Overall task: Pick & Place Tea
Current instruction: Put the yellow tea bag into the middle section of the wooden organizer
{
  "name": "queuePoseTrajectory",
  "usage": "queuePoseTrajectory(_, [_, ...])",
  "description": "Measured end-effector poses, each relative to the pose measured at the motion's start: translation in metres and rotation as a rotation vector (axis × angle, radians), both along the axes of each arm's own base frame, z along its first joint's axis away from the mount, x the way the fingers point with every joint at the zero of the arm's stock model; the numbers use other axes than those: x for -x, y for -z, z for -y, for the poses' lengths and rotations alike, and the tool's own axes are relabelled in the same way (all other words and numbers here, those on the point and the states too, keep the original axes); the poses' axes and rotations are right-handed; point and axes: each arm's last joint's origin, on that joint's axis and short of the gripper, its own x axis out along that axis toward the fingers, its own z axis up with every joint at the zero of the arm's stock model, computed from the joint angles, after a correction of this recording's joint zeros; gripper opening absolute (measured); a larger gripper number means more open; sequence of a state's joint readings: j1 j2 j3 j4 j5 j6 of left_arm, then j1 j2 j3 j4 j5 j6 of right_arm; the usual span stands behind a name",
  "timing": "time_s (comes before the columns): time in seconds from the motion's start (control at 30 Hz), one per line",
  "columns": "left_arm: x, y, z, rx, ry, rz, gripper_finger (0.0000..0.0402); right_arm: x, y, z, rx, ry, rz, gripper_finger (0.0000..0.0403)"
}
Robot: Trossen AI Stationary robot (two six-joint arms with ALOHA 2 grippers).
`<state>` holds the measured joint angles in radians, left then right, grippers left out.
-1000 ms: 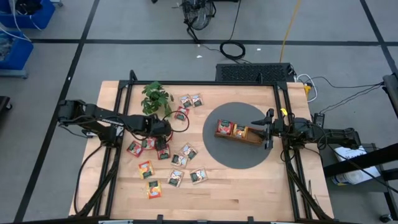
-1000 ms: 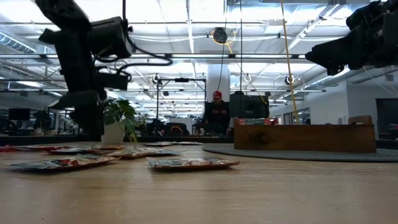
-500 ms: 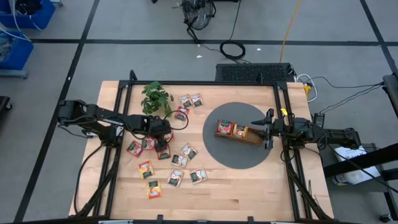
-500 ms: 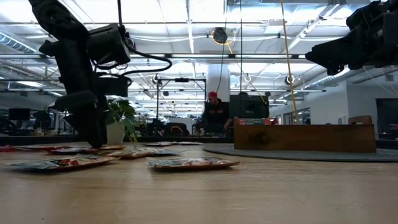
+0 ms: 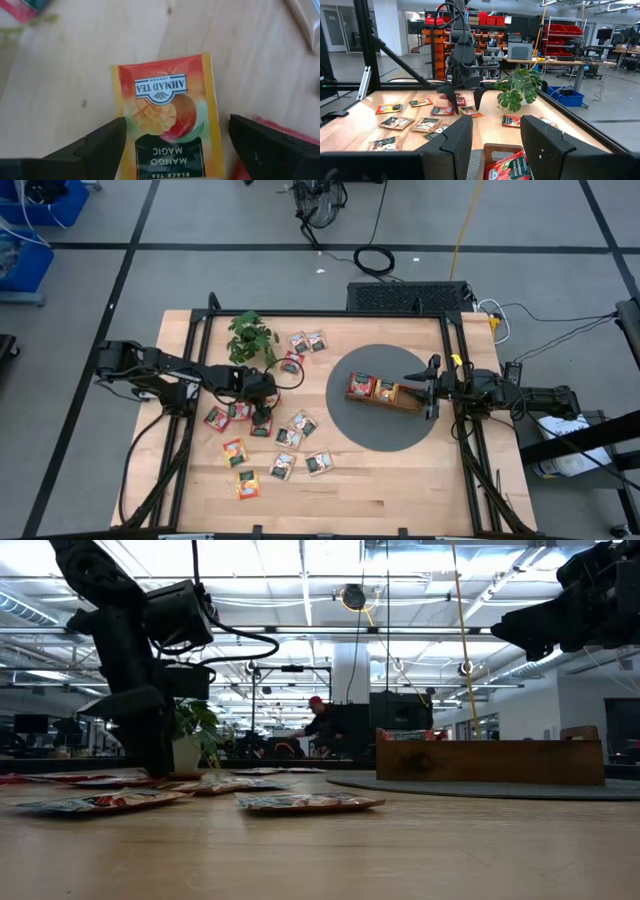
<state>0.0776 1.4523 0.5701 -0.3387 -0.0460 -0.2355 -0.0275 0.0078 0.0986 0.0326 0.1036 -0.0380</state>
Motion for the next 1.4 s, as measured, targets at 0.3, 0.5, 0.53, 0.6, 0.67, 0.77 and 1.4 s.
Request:
queuePoseTrajectory(0.3, [-0.005,0.008,0.0,0.0,-0.034,0.003,0.0344,0.0,0.0,0.0,0.0,0.0,0.0,0.0151])
queuePoseTrajectory(0.5, [-0.006,0.009,0.002,-0.008,-0.031,0.013,0.0259,0.0,0.0,0.0,0.0,0.0,0.0,0.0151])
queuePoseTrajectory(0.53, [-0.006,0.009,0.002,-0.012,-0.039,0.013,0.0239,0.0,0.0,0.0,0.0,0.0,0.0,0.0151])
queuePoseTrajectory(0.6, [-0.006,0.009,0.002,-0.014,-0.054,0.013,0.0194,0.0,0.0,0.0,0.0,0.0,0.0,0.0151])
queuePoseTrajectory(0.67, [-0.006,0.009,0.002,-0.016,-0.056,0.013,0.0148,0.0,0.0,0.0,0.0,0.0,0.0,0.0151])
queuePoseTrajectory(0.77, [-0.006,0.009,0.002,-0.018,-0.056,0.015,0.0082,0.0,0.0,0.0,0.0,0.0,0.0,0.0151])
queuePoseTrajectory(1.4, [-0.029,-0.036,0.007,-0.098,-0.037,0.204,0.0005,0.0,0.0,0.0,0.0,0.0,0.0,0.0151])
